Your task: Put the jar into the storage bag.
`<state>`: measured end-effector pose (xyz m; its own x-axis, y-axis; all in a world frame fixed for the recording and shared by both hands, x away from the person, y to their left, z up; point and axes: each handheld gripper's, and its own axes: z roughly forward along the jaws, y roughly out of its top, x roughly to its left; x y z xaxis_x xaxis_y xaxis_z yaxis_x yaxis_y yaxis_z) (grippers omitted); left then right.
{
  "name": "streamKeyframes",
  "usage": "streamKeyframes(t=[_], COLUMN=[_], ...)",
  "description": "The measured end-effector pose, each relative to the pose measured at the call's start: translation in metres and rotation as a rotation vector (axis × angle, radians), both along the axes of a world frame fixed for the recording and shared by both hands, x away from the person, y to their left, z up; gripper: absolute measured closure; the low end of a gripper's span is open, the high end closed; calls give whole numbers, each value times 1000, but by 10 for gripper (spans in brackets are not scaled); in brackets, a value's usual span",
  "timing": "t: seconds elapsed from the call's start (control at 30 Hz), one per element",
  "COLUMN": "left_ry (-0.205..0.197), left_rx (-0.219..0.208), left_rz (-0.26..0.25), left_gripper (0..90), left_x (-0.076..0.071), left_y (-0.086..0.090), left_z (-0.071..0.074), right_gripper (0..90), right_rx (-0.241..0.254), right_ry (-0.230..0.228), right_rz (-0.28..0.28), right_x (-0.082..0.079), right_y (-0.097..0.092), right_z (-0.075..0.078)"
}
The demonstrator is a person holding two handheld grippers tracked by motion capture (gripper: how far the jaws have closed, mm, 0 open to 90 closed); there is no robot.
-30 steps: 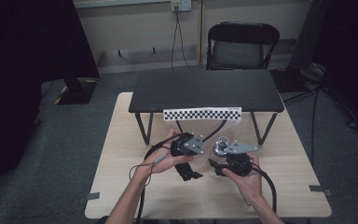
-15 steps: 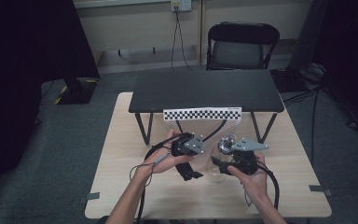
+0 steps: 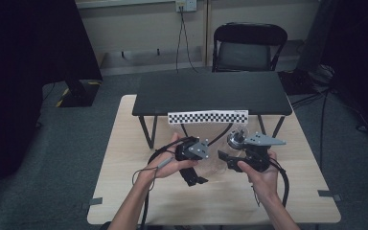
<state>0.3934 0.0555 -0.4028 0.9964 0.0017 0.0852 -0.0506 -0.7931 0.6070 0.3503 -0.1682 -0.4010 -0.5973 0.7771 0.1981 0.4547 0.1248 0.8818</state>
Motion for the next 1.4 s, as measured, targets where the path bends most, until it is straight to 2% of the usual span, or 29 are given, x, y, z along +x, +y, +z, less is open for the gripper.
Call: streamKeyframes(t=[0.17, 0.3, 0.53, 1.0, 1.2, 1.33, 1.4], left_ry=[1, -1, 0, 0, -1, -4, -6], left_rx=[-7, -6, -10, -12, -17, -16, -13], left_rz=[-1, 2, -2, -6, -10, -10, -12], left_gripper=[2, 2, 2, 2, 2, 2, 2], left_x=[0, 1, 1, 1, 0, 1, 1], left_y=[0, 0, 1, 1, 1, 0, 0], left_z=[-1, -3, -2, -2, -1, -1, -2], right_gripper=[318, 318, 318, 319, 318, 318, 318], right_rx=[5, 57, 88, 144, 156, 162, 171], right_ry=[-19, -32, -62, -59, -67, -74, -61], right_rz=[12, 15, 2, -47, -66, -81, -78], right_x=[-2, -2, 1, 19, 28, 34, 37], right_y=[6, 9, 9, 4, 8, 14, 17], right_z=[12, 27, 45, 76, 88, 92, 90])
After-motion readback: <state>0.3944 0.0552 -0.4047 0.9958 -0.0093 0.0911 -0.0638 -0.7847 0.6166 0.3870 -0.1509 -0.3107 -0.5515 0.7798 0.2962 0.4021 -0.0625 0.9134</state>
